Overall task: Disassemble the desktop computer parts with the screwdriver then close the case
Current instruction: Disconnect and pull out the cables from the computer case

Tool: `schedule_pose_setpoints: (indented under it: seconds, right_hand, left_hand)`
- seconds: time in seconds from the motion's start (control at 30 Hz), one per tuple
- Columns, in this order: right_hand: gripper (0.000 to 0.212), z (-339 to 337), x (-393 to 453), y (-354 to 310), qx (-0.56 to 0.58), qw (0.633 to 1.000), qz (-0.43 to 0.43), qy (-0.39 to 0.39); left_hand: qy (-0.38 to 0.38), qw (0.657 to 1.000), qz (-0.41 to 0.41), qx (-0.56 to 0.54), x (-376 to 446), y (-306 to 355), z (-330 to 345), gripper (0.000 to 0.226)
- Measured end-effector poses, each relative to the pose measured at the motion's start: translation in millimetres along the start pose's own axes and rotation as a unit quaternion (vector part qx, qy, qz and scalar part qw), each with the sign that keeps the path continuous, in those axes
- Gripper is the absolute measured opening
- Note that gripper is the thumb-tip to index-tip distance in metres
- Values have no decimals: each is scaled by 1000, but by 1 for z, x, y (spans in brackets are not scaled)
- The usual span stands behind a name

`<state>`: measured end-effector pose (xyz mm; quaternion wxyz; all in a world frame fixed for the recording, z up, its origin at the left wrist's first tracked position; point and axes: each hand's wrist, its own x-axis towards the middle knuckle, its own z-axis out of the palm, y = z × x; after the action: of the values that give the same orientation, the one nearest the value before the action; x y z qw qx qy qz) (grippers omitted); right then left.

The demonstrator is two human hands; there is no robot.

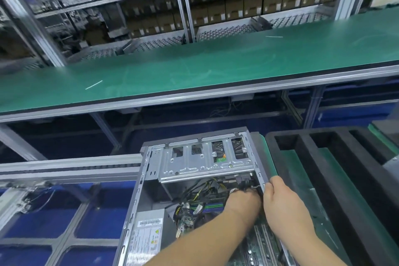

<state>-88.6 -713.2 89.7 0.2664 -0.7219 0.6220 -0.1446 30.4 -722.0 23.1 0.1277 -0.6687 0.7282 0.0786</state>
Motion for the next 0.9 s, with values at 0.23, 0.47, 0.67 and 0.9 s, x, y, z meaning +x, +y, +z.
schedule_pose_setpoints:
  seconds: [0.23,0.47,0.67,0.9]
  right_hand:
    - [24,-1,2,-5,-46,999,14,-8]
    - [22,-1,3,-13,-72,997,-4,0]
    - [18,-1,1,-11,-86,996,-21,9]
    - [17,3,2,-5,-96,995,-32,29]
  left_hand:
    - [-18,999,24,-23,0,-1,-4,28]
    - [-15,999,34,-8,-3,-8,-10,25]
    - [-12,1000,15,16,-5,-5,-11,31]
    - [-28,999,-28,-9,-7,-2,-10,39]
